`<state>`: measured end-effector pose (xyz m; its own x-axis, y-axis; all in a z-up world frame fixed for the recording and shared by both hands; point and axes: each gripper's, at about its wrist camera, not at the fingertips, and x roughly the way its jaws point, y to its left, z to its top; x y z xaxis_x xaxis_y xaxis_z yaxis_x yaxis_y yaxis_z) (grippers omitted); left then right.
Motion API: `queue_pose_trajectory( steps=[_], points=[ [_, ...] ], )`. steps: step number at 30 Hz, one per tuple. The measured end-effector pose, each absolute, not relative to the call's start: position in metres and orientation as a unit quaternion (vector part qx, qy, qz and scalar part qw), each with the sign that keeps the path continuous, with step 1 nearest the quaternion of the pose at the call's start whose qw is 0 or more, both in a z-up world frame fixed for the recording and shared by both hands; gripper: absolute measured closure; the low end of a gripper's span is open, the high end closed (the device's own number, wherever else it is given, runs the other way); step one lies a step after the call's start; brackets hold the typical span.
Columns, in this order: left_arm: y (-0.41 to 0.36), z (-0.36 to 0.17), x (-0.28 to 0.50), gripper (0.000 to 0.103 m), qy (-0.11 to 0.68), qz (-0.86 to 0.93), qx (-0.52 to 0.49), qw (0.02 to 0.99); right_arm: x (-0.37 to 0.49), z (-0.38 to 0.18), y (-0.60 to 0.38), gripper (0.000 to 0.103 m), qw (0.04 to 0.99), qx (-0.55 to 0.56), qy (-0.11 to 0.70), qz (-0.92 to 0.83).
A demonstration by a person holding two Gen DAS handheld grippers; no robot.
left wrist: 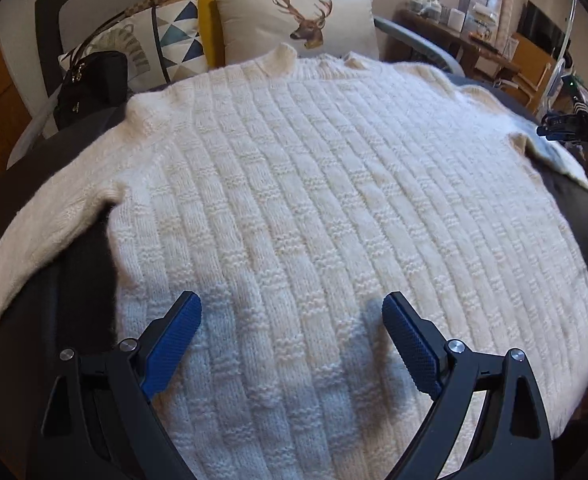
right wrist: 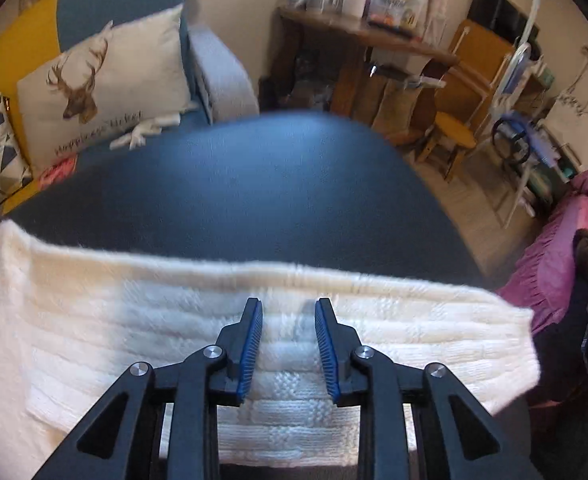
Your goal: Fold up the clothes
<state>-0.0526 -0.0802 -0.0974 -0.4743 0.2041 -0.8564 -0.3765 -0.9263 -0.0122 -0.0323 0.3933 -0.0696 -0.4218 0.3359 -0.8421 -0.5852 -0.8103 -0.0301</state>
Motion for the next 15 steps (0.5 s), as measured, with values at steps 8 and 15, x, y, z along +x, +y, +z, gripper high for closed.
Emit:
queue_pose_trajectory(
  steps=[8,15],
  points=[
    [-0.090,-0.107,-0.061,0.009,0.082,0.859,-0.485,0.140,-0.118,-0.083,0.276,0.075,0.093,-0.479,0.113,0.866],
    [-0.141,-0.082,-0.059,0.009,0.003,0.875,-0.466,0.131,-0.146,-0.082,0.238,0.074,0.114,-0.483,0.101,0.862]
  ],
)
